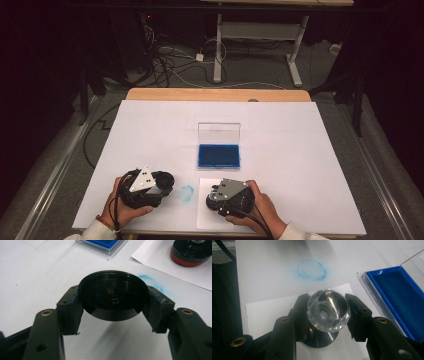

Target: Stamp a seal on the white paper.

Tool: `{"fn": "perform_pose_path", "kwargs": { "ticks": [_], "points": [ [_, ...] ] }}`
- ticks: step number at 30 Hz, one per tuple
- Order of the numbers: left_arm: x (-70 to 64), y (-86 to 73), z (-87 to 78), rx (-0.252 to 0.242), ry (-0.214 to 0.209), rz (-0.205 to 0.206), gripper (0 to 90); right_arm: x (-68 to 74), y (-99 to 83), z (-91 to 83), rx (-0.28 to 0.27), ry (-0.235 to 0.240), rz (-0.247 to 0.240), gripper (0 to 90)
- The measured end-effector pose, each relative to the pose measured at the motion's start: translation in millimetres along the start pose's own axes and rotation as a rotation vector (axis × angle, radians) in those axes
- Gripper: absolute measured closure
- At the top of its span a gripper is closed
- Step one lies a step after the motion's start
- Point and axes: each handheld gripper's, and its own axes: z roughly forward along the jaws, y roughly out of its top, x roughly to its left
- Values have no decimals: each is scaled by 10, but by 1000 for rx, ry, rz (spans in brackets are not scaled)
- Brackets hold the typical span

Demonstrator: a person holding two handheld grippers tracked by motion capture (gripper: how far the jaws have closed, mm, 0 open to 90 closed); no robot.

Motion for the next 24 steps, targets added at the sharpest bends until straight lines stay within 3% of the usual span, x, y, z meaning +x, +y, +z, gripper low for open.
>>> {"fn": "perform_pose_path", "kwargs": {
  "ticks": [24],
  "points": [
    [-1,1,3,2,-1,-1,368,-6,19,4,8,-1,7,573]
  ]
}}
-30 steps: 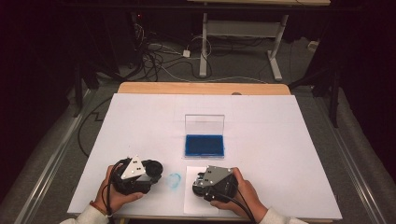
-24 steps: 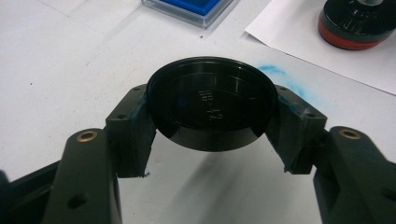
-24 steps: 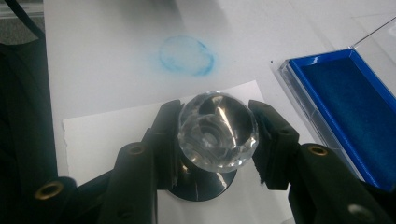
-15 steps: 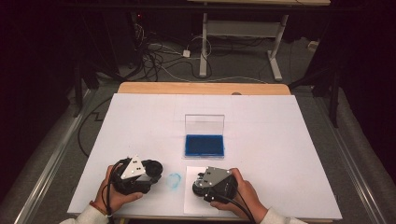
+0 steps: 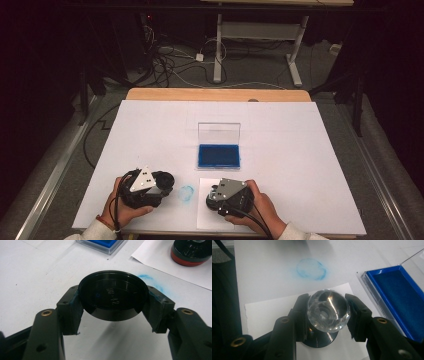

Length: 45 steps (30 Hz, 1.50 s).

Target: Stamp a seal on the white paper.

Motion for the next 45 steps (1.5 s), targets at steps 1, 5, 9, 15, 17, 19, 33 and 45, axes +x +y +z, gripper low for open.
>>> {"fn": "perform_pose_path", "kwargs": {
  "ticks": [1,5,9,15,17,19,33,45],
  "points": [
    [2,0,0,0,1,2,368,-15,-3,-3,-2,6,8,573],
    [10,-2,-2,-1,3,1,368,-142,-1,-109,-48,11,73,573],
    [11,-1,-1,0,4,2,368,-267,5,-292,-119,-20,110,572],
    [13,1,-9,-1,6,3,368,-382,-22,-480,-174,-63,134,572],
    [13,0,-8,-1,5,3,368,-421,-42,-540,-198,-69,146,572],
    [13,0,-7,-1,5,3,368,-454,-60,-595,-206,-84,153,572],
    [25,-1,2,2,1,5,368,-660,-197,-854,-239,-167,192,572],
    [52,-13,20,6,-3,3,368,-777,-266,-971,-255,-212,222,572]
  ]
}}
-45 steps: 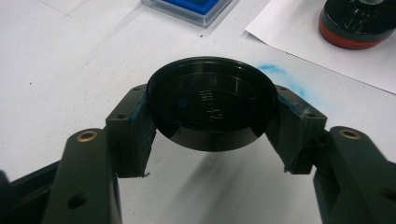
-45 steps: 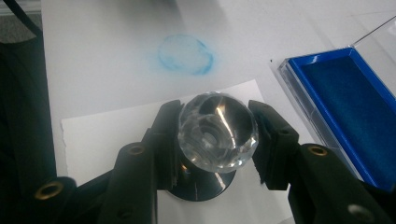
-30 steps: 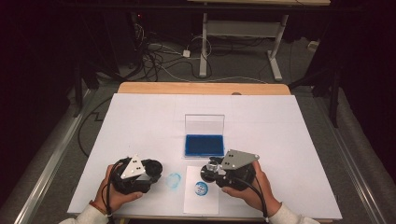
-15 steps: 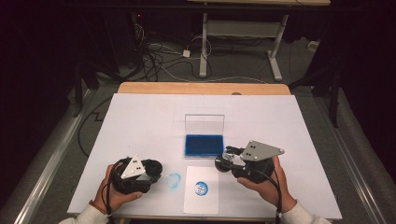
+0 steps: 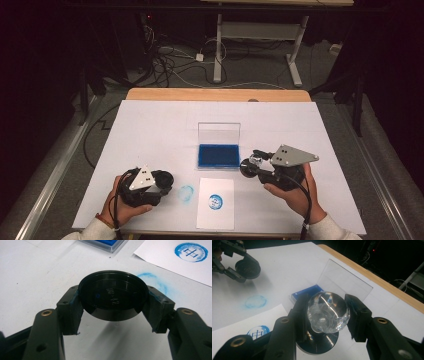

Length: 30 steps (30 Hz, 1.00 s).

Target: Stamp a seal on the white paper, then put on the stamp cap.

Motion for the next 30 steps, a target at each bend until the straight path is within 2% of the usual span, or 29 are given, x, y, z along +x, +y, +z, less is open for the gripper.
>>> {"fn": "perform_pose_path", "kwargs": {
  "ticks": [16,24,30],
  "points": [
    [-21,2,2,9,3,1,368,-21,4,-13,-8,-8,12,572],
    [-14,-37,-26,14,12,-10,368,-25,35,24,-11,2,2,572],
    [-48,-1,1,16,-1,0,368,-34,38,-8,-24,2,11,572]
  ]
}}
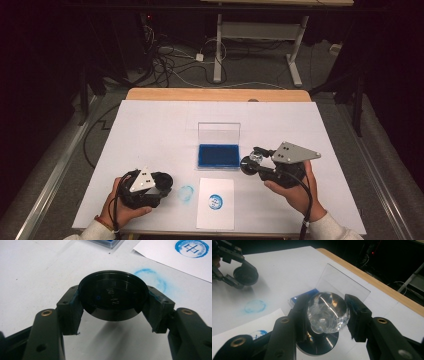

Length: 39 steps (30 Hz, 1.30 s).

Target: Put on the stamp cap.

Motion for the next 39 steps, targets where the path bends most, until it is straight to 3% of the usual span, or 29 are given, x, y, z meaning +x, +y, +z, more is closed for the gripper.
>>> {"fn": "perform_pose_path", "kwargs": {
  "ticks": [16,19,26,39],
  "points": [
    [-146,285,168,-26,-48,60,368,27,101,-98,-59,5,12,572],
    [-174,313,213,-27,-69,52,368,40,134,-88,-72,10,12,572],
    [-258,406,322,-19,-107,79,368,101,215,-26,-89,30,6,572],
    [-345,539,451,-18,-136,110,368,148,272,59,-104,58,16,572]
  ]
}}
